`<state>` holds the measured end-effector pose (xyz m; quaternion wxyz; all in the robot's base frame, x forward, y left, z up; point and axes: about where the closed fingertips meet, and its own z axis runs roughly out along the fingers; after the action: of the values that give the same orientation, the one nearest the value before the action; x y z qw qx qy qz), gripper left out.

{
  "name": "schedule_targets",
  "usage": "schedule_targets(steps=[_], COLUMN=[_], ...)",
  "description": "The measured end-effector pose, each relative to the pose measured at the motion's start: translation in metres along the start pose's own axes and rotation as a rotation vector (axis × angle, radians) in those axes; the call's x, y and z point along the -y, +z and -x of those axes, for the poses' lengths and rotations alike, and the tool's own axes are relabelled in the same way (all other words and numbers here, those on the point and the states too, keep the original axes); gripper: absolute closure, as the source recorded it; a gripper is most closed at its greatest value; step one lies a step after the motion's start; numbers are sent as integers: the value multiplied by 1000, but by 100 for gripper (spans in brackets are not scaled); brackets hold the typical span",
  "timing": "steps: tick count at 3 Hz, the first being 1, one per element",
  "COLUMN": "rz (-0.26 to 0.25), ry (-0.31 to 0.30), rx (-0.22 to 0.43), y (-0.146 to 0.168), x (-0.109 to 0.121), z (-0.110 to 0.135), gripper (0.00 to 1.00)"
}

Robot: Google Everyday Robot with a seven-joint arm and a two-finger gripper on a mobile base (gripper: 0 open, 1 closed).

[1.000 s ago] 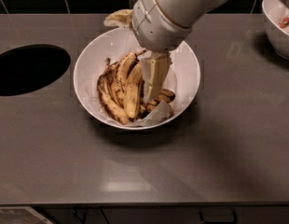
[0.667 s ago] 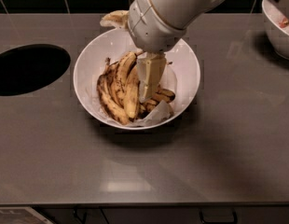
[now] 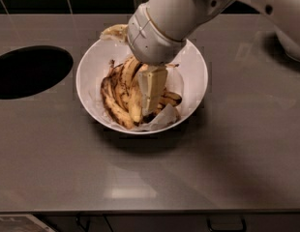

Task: Pick banana from white bowl

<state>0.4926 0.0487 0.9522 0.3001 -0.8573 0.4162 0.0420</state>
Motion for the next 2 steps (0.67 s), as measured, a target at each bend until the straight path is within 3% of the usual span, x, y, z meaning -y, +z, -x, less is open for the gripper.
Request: schedule_targets(steps=[2], rz=[18], ry=[-3], rx=[-9], y=[10], x=[-9], z=[-2], gripper=[0])
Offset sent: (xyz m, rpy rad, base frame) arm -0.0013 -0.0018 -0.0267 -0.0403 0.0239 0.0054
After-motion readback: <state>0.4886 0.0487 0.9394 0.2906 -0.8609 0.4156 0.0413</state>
